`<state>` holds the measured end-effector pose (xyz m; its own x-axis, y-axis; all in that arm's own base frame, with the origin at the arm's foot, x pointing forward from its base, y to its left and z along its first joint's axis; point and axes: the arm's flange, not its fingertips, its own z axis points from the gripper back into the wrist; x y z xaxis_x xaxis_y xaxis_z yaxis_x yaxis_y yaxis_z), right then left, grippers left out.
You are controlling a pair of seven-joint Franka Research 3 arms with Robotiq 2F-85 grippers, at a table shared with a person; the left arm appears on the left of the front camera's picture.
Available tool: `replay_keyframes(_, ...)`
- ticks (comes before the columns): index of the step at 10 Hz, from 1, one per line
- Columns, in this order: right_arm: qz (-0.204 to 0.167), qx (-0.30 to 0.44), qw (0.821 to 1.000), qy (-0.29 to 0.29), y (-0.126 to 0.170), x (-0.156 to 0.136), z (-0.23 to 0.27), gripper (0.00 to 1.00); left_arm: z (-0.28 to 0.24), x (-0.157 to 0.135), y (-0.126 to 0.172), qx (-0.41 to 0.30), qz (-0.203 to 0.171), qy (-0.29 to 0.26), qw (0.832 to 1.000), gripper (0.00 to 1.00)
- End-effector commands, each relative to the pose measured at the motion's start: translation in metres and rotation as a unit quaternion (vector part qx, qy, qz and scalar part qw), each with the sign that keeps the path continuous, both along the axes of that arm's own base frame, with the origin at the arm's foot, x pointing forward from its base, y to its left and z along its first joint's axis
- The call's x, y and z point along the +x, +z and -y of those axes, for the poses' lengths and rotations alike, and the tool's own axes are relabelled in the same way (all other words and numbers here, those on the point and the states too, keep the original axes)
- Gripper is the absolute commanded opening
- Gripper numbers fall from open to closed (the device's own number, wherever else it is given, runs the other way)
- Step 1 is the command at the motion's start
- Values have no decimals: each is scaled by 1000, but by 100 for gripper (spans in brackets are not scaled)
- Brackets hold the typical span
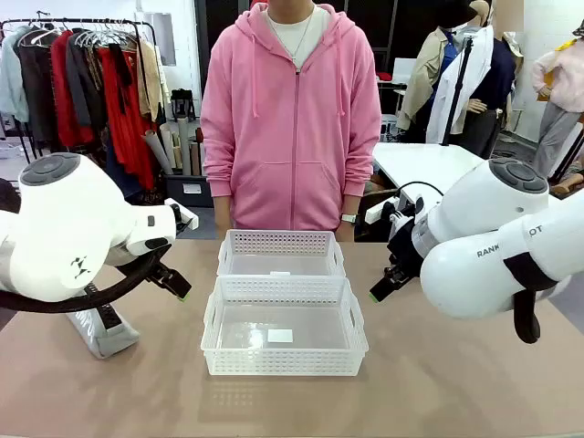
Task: Distribute items into two baskets.
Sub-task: Pick up the Pencil pouch that the person points to.
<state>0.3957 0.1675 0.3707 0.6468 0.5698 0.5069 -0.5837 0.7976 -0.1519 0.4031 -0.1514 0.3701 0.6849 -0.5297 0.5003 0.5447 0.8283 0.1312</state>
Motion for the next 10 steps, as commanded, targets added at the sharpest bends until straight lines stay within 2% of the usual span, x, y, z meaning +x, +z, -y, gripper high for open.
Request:
replay_keyframes(1,0,0,1000,0,0,0,0,100,0,0,0,0,0,0,1000,100)
replay_keyframes(10,0,0,1000,0,0,0,0,100,0,0,0,0,0,0,1000,100)
